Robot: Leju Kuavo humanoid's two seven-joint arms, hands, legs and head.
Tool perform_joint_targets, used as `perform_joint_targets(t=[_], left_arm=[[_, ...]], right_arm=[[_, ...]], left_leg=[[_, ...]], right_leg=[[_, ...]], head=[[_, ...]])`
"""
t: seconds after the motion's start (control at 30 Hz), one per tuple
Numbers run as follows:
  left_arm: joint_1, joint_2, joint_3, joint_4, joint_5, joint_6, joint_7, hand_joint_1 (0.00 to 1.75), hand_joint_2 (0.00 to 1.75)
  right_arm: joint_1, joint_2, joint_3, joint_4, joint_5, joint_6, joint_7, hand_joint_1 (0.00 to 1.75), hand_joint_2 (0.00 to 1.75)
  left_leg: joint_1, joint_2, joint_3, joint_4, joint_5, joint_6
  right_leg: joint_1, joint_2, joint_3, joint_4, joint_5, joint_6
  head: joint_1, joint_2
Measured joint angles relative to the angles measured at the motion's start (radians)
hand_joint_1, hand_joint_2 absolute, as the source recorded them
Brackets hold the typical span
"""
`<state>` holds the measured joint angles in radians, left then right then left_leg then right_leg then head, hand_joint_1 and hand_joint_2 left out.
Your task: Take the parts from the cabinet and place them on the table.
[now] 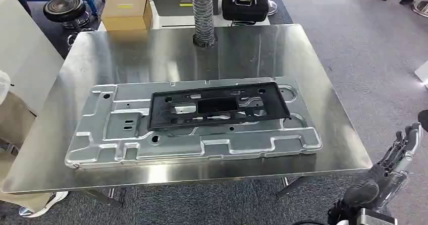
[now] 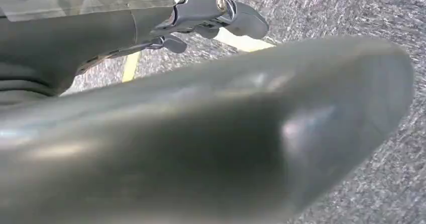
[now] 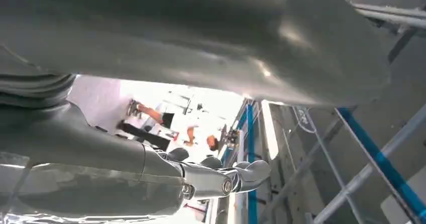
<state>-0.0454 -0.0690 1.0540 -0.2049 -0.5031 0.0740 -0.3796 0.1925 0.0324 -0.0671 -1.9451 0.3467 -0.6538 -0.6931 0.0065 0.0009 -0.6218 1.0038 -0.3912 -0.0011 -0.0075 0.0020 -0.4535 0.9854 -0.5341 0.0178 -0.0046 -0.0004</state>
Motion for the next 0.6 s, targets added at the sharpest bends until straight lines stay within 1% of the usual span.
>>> perform_joint_targets(t=[0.03, 0.07, 0.1, 0.13, 0.17, 0.2, 0.23, 0.27, 0.3, 0.33, 0.37, 0.4, 0.43, 0.47, 0.5, 0.53, 0.57, 0.6], left_arm=[[0.0, 0.0, 0.0, 0.0, -0.003, -0.003, 0.0, 0.0, 0.0], [0.0, 0.0, 0.0, 0.0, -0.007, -0.005, 0.002, 0.0, 0.0], [0.004, 0.0, 0.0, 0.0, -0.008, -0.007, 0.003, 0.0, 0.0], [0.005, 0.001, 0.0, 0.0, -0.008, -0.007, 0.003, 0.0, 0.0], [0.004, 0.0, 0.0, 0.0, -0.008, -0.008, 0.003, 0.0, 0.0], [0.004, -0.002, 0.0, 0.0, -0.009, -0.011, 0.004, 0.0, 0.0], [0.004, -0.002, 0.0, 0.0, -0.01, -0.012, 0.004, 0.0, 0.0], [0.004, -0.002, 0.0, 0.0, -0.011, -0.012, 0.004, 0.0, 0.0], [0.004, -0.002, 0.0, 0.0, -0.014, -0.013, 0.004, 0.0, 0.0], [0.004, -0.002, 0.0, 0.0, -0.019, -0.013, 0.003, 0.0, 0.0], [0.003, -0.002, 0.0, 0.0, -0.02, -0.014, 0.003, 0.0, 0.0], [0.002, -0.002, 0.0, 0.0, -0.022, -0.015, 0.003, 0.0, 0.0], [0.0, -0.002, 0.0, 0.0, -0.023, -0.016, 0.002, 0.0, 0.0], [-0.004, -0.001, 0.0, -0.002, -0.026, -0.017, 0.002, 0.0, 0.0], [-0.007, -0.002, 0.0, -0.002, -0.027, -0.019, 0.002, 0.0, 0.0], [-0.007, -0.003, 0.0, -0.002, -0.029, -0.021, 0.002, 0.0, 0.0], [-0.008, -0.003, 0.0, -0.002, -0.031, -0.021, 0.003, 0.0, 0.0], [-0.007, -0.003, 0.001, -0.002, -0.034, -0.021, 0.003, 0.0, 0.0]], right_arm=[[0.006, 0.003, -0.011, 0.0, 0.01, -0.001, 0.0, 0.0, 0.0], [0.011, 0.005, -0.018, 0.0, 0.014, -0.003, 0.002, 0.0, 0.0], [0.017, 0.009, -0.026, 0.0, 0.017, -0.005, 0.005, 0.0, 0.0], [0.021, 0.017, -0.033, 0.0, 0.019, -0.004, 0.008, 0.0, 0.0], [0.029, 0.021, -0.039, 0.0, 0.019, -0.003, 0.012, 0.0, 0.0], [0.037, 0.025, -0.048, 0.001, 0.019, 0.004, 0.017, 0.0, 0.0], [0.044, 0.031, -0.057, 0.003, 0.02, 0.009, 0.018, 0.0, 0.0], [0.049, 0.035, -0.066, 0.006, 0.022, 0.016, 0.021, 0.0, 0.0], [0.053, 0.041, -0.074, 0.009, 0.027, 0.027, 0.029, 0.0, 0.0], [0.057, 0.049, -0.087, 0.015, 0.026, 0.052, 0.038, 0.0, 0.0], [0.058, 0.055, -0.098, 0.021, 0.014, 0.079, 0.042, 0.0, 0.0], [0.058, 0.061, -0.109, 0.027, -0.007, 0.114, 0.05, 0.0, 0.0], [0.058, 0.067, -0.119, 0.035, -0.031, 0.153, 0.061, 0.0, 0.0], [0.059, 0.073, -0.131, 0.049, -0.044, 0.19, 0.066, 0.0, 0.0], [0.059, 0.079, -0.141, 0.064, -0.044, 0.214, 0.069, 0.0, 0.0], [0.059, 0.084, -0.153, 0.081, -0.044, 0.23, 0.07, 0.0, 0.0], [0.059, 0.093, -0.165, 0.101, -0.044, 0.248, 0.069, 0.0, 0.0], [0.06, 0.101, -0.176, 0.115, -0.046, 0.264, 0.068, 0.0, 0.0]], left_leg=[[0.001, 0.0, 0.0, 0.0, 0.007, -0.006], [0.004, 0.0, -0.001, -0.004, 0.015, -0.012], [0.0, -0.001, -0.004, -0.008, 0.025, -0.022], [0.006, -0.003, -0.013, 0.003, 0.006, -0.024], [0.005, -0.002, -0.03, 0.041, -0.056, -0.028], [0.006, -0.002, -0.048, 0.111, -0.125, -0.031], [0.006, -0.002, -0.066, 0.188, -0.18, -0.035], [0.006, -0.002, -0.079, 0.259, -0.214, -0.037], [0.006, -0.002, -0.079, 0.305, -0.218, -0.037], [0.006, -0.002, -0.053, 0.305, -0.19, -0.035], [0.004, -0.002, -0.01, 0.262, -0.154, -0.031], [0.003, -0.002, 0.049, 0.186, -0.121, -0.025], [0.0, -0.003, 0.117, 0.094, -0.111, -0.015], [-0.006, -0.002, 0.179, 0.0, -0.143, -0.004], [-0.005, -0.001, 0.2, -0.048, -0.153, -0.005], [-0.01, -0.002, 0.188, -0.041, -0.146, -0.003], [-0.012, -0.002, 0.184, -0.04, -0.142, 0.002], [-0.013, -0.002, 0.181, -0.047, -0.132, 0.009]], right_leg=[[0.002, -0.001, -0.002, -0.008, -0.003, -0.005], [0.005, 0.0, -0.007, -0.003, 0.002, -0.012], [-0.001, -0.001, -0.013, -0.011, 0.016, -0.021], [-0.004, -0.007, -0.023, -0.014, 0.028, -0.029], [-0.004, -0.006, -0.039, -0.015, 0.04, -0.038], [-0.003, -0.007, -0.053, -0.015, 0.051, -0.04], [-0.001, -0.008, -0.066, -0.014, 0.061, -0.042], [0.002, -0.008, -0.08, -0.013, 0.071, -0.043], [0.004, -0.008, -0.095, -0.01, 0.081, -0.044], [0.006, -0.008, -0.112, -0.007, 0.091, -0.043], [0.007, -0.008, -0.124, -0.003, 0.098, -0.043], [0.009, -0.008, -0.135, 0.002, 0.105, -0.041], [0.01, -0.008, -0.144, 0.006, 0.11, -0.039], [0.013, -0.008, -0.149, 0.012, 0.116, -0.035], [0.014, -0.009, -0.152, 0.013, 0.122, -0.03], [0.012, -0.012, -0.152, 0.01, 0.131, -0.023], [0.009, -0.013, -0.154, 0.009, 0.14, -0.017], [0.009, -0.013, -0.154, 0.005, 0.148, -0.011]], head=[[0.005, 0.0], [0.003, 0.0], [0.005, 0.0], [0.005, 0.0], [0.002, 0.0], [-0.004, 0.0], [-0.003, 0.0], [-0.004, 0.0], [-0.004, 0.0], [-0.004, 0.0], [-0.004, 0.0], [-0.004, 0.0], [-0.005, 0.0], [-0.003, 0.0], [-0.003, 0.0], [-0.002, 0.0], [-0.008, 0.0], [-0.005, 0.0]])
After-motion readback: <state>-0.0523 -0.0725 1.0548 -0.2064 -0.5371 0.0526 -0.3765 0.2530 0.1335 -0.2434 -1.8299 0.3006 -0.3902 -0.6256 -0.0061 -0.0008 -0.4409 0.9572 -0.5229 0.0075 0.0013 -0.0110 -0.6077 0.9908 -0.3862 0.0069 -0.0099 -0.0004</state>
